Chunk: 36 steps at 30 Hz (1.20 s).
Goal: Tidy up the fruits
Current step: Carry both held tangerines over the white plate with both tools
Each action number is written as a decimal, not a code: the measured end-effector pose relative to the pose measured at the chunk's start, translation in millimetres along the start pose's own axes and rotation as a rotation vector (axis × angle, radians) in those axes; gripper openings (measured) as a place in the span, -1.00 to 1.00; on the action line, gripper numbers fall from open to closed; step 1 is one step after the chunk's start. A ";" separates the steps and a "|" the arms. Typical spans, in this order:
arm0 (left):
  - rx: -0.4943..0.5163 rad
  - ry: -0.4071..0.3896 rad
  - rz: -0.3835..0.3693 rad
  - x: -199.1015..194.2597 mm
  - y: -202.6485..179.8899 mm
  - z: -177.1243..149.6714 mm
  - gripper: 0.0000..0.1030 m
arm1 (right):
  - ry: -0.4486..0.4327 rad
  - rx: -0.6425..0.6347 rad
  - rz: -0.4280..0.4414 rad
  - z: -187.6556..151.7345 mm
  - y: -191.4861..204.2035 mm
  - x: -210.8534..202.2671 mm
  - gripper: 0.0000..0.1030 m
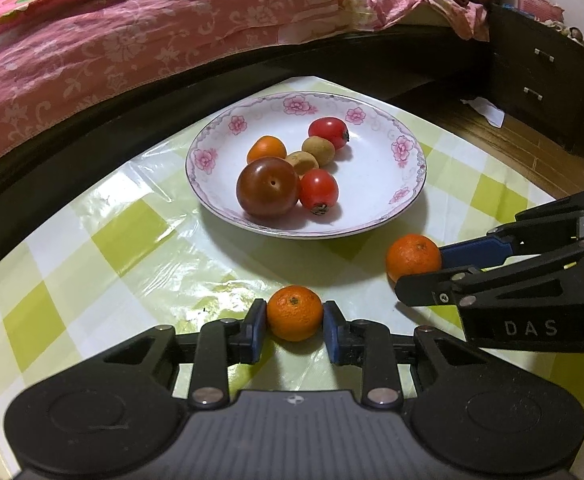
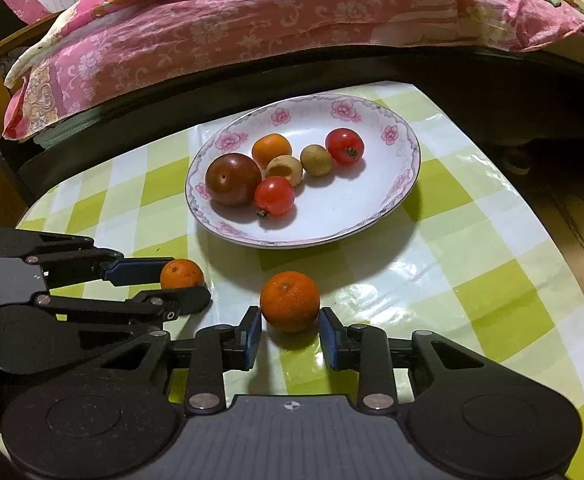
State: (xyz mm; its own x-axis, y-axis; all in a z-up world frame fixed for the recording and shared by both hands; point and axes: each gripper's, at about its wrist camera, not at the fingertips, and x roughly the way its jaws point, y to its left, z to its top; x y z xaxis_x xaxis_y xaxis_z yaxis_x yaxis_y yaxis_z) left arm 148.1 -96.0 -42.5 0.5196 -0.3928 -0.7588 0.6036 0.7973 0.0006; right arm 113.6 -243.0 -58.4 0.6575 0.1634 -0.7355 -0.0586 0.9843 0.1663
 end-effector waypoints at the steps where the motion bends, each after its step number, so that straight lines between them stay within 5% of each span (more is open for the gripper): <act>1: 0.003 -0.001 0.000 0.0 -0.1 -0.3 -0.27 | -0.003 0.002 -0.001 0.1 0.0 0.4 -0.48; 18: 0.000 -0.008 -0.012 -7.9 1.3 0.0 -0.28 | -0.011 -0.026 0.000 3.7 4.4 2.6 -0.47; 36: -0.042 -0.092 0.002 -22.5 6.8 38.5 -0.29 | -0.098 0.020 0.023 29.2 1.7 -24.0 -0.44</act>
State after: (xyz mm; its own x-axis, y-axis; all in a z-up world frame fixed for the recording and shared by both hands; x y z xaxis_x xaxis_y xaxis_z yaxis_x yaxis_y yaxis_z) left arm 163.8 -99.4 -0.3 0.5756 -0.4298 -0.6957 0.5776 0.8159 -0.0262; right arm 119.6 -247.2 -21.3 0.7266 0.1776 -0.6637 -0.0601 0.9787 0.1961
